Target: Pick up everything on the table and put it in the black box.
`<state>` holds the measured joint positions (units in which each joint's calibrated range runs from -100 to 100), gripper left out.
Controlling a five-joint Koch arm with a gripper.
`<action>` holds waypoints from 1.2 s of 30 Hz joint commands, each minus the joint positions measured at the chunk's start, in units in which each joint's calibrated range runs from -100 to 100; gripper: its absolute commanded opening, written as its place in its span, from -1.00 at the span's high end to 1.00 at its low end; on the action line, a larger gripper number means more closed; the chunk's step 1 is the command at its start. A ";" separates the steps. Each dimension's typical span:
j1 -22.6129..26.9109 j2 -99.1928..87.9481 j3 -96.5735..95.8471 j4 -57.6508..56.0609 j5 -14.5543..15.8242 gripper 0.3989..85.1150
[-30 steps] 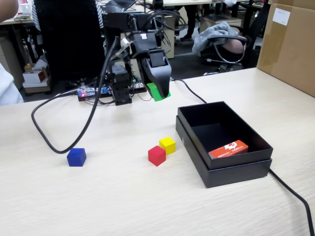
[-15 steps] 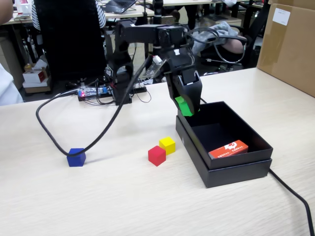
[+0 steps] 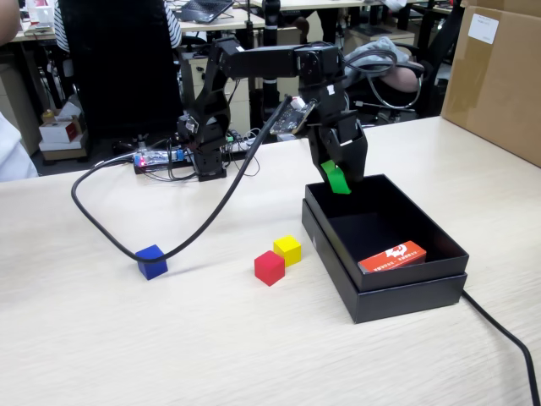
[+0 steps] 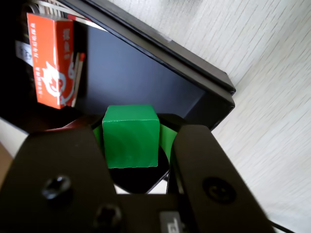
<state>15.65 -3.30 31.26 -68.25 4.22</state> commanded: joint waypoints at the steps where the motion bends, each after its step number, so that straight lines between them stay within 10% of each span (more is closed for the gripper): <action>1: -0.34 -1.46 2.55 -0.30 0.05 0.98; 9: -0.78 2.78 -4.61 -1.85 0.20 0.08; 22: -4.00 -17.98 -4.25 -1.77 0.34 0.02; 36: -24.13 -46.79 -36.79 4.28 -11.48 -0.15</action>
<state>-5.40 -46.15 -5.25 -67.94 -4.37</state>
